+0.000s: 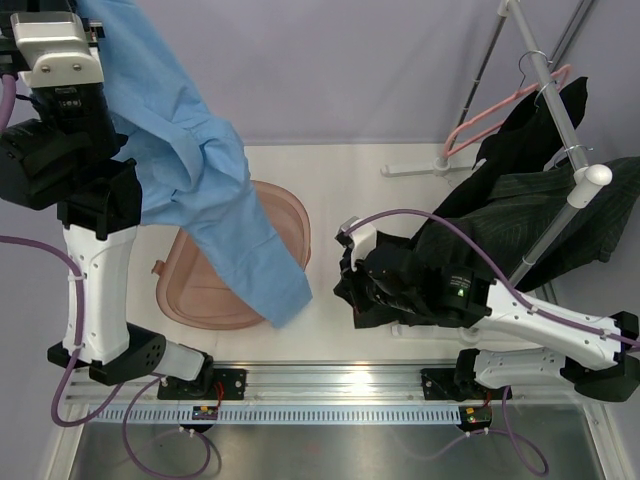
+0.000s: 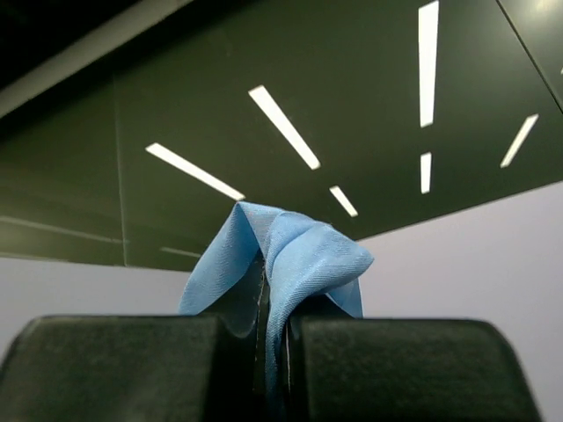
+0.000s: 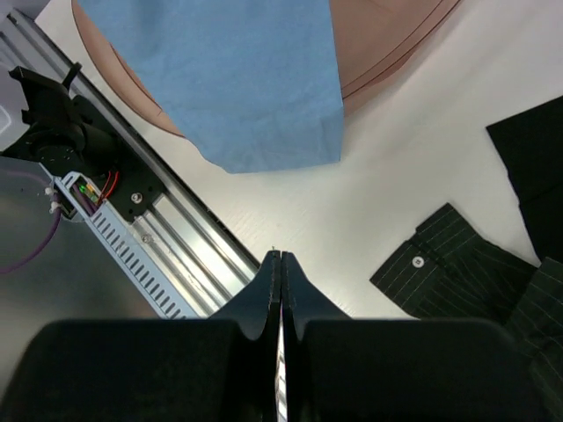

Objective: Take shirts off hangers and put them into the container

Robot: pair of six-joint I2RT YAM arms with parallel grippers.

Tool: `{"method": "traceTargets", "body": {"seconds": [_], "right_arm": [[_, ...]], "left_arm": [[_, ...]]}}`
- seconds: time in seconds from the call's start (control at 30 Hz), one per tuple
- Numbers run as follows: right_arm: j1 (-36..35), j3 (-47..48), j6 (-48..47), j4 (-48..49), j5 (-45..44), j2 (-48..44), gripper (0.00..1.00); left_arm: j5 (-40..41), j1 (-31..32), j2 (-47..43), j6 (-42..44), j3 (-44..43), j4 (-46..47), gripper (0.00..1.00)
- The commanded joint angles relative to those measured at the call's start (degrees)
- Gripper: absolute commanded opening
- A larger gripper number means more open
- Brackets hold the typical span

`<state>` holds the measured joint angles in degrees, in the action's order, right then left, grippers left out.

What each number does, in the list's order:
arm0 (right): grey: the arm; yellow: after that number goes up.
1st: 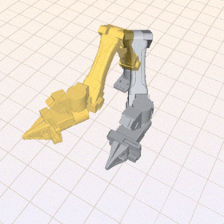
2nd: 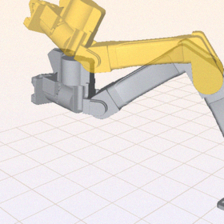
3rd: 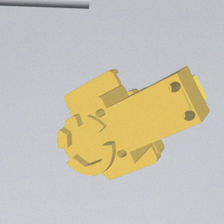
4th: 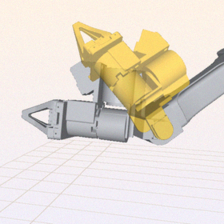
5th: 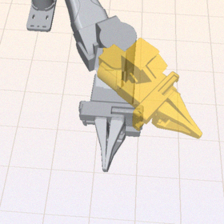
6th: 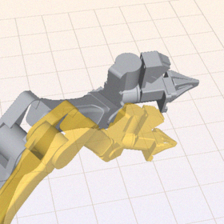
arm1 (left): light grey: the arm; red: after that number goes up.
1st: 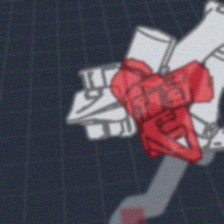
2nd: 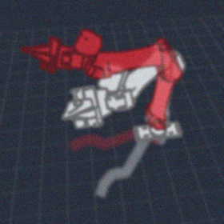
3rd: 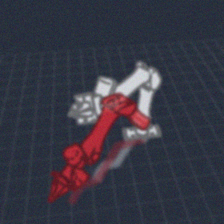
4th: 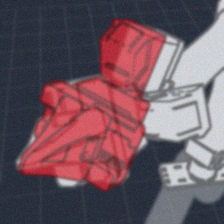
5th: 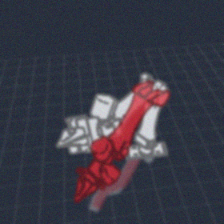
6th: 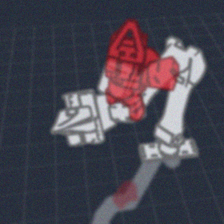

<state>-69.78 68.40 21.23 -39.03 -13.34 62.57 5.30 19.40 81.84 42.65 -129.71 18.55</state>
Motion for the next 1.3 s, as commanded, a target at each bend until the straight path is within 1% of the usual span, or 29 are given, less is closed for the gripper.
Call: {"method": "traceTargets", "body": {"seconds": [0.0,0.07,0.1,0.13,0.17,0.27,0.37,0.4,0.47,0.5,0.53,0.6,0.63,0.67,0.77,0.9,0.93,0.97,1.0,1.07,1.13,1.17,1.23,1.27], "right_arm": [[-0.45,-0.63,0.91,3.43,3.06,1.33,0.00],[-0.45,-1.25,1.18,3.52,5.33,2.03,0.00],[-0.36,-2.56,1.18,5.52,6.91,2.21,0.00],[-0.36,-3.35,1.09,6.93,10.32,2.47,0.00],[-0.36,-3.88,0.39,9.56,11.75,2.82,0.00],[-0.36,-2.58,-2.84,10.81,12.90,6.77,0.00],[-0.27,2.42,-7.50,12.74,16.59,13.70,0.00],[-0.27,5.83,-8.22,13.18,18.51,17.90,0.00],[-0.27,11.11,-9.71,14.75,21.32,22.05,0.00],[-0.18,12.27,-9.89,15.90,22.99,23.90,0.00],[-0.01,13.67,-9.98,16.87,25.80,27.66,0.00],[1.04,18.42,-9.98,17.58,28.36,31.98,0.00],[1.57,20.26,-10.16,17.41,30.29,35.83,0.00],[1.92,23.85,-9.81,17.06,31.26,37.70,0.00],[4.38,30.36,-8.93,15.56,35.57,44.73,0.00],[8.42,37.32,-8.05,13.72,37.51,53.86,0.00],[10.43,39.33,-7.96,12.49,37.86,55.54,0.00],[11.58,43.27,-8.14,9.87,37.34,57.39,0.00],[12.55,45.48,-8.49,8.45,37.25,60.89,0.00],[14.92,51.79,-10.94,4.07,37.51,63.89,0.00],[15.81,55.68,-13.83,1.68,37.78,67.68,0.00],[16.60,59.88,-14.46,-0.85,38.56,69.08,0.00],[17.13,63.68,-16.30,-2.54,41.03,72.69,0.00],[17.31,67.61,-16.83,-4.63,41.38,73.83,0.00]], "left_arm": [[-4.33,-0.24,0.77,2.79,-3.26,9.74,0.00],[-4.42,-0.33,1.39,4.98,-4.15,10.02,0.00],[-4.16,-0.41,1.30,4.90,-4.15,9.76,0.00],[-4.24,-0.41,1.56,5.33,-3.89,8.97,0.00],[-4.42,-0.41,1.65,5.42,-2.23,8.96,0.00],[-4.07,-0.41,2.00,4.20,-1.07,7.74,0.00],[-3.19,-0.33,2.18,3.49,-0.02,7.21,0.00],[-3.19,-0.41,2.27,3.14,0.77,6.95,0.00],[-3.98,-0.33,1.83,2.96,1.56,6.60,0.00],[-4.33,-0.33,1.31,2.70,2.35,6.07,0.00],[-4.33,-0.41,0.95,2.52,2.79,6.15,0.00],[-4.07,-0.41,0.08,2.17,3.58,6.50,0.00],[-3.81,-0.33,-0.10,1.82,4.37,6.59,0.00],[-4.24,-0.41,-0.45,1.47,4.73,6.85,0.00],[-4.51,-0.41,-1.33,0.15,5.87,6.76,0.00],[-3.98,-0.41,-1.86,-2.04,6.23,6.07,0.00],[-4.24,-0.41,-1.86,-2.31,6.31,5.72,0.00],[-4.42,-0.33,-2.38,-2.66,6.83,6.06,0.00],[-4.42,-0.41,-2.56,-2.75,6.84,5.80,0.00],[-4.42,-0.41,-3.26,-3.36,6.84,5.45,0.00],[-4.51,-0.33,-3.62,-3.37,6.84,5.27,0.00],[-4.86,-0.41,-4.06,-3.37,6.93,4.92,0.00],[-4.86,-0.41,-4.67,-2.58,7.54,4.40,0.00],[-4.25,-0.33,-4.94,-2.49,8.06,4.65,0.00]]}}
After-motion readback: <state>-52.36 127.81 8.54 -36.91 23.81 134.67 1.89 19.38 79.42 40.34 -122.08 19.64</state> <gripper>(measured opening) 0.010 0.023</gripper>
